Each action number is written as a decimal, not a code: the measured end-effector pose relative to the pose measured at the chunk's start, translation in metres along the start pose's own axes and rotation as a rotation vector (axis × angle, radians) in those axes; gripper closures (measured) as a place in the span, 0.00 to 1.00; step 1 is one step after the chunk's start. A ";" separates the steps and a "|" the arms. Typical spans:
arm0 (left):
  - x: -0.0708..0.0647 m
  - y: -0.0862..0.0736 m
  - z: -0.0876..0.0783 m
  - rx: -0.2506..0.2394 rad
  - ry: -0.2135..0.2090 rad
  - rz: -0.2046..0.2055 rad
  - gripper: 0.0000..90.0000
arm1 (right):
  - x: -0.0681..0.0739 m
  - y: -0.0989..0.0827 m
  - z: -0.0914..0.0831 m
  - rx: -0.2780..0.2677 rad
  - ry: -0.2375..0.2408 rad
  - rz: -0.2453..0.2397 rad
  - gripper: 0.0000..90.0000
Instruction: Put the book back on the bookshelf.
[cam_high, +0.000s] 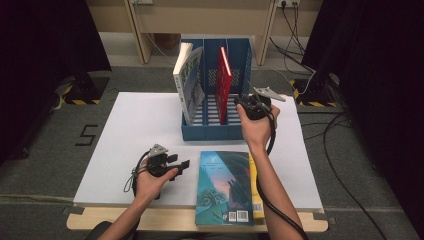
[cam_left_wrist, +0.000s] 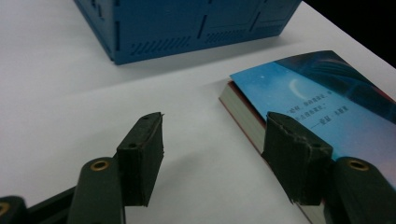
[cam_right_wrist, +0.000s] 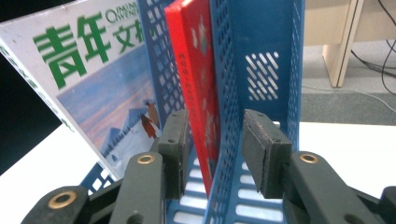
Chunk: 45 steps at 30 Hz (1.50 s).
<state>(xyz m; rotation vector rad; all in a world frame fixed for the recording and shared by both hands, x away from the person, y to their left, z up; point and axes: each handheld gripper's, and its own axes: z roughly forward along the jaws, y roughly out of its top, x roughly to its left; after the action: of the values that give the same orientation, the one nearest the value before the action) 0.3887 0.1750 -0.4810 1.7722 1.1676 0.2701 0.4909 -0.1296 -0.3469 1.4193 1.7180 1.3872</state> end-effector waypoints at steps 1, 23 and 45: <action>-0.002 0.000 0.002 0.001 -0.009 0.003 0.41 | -0.002 -0.002 0.000 0.004 -0.003 0.001 0.69; -0.020 0.002 0.027 0.059 -0.075 0.036 0.41 | -0.019 -0.059 0.000 0.154 0.011 0.015 0.69; -0.028 0.002 0.040 0.087 -0.108 0.058 0.42 | -0.048 -0.111 -0.014 0.404 0.034 0.137 0.71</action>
<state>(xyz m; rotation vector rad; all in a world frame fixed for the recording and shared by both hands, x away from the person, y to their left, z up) 0.4000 0.1286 -0.4918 1.8754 1.0666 0.1577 0.4498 -0.1716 -0.4531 1.7634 2.0388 1.1790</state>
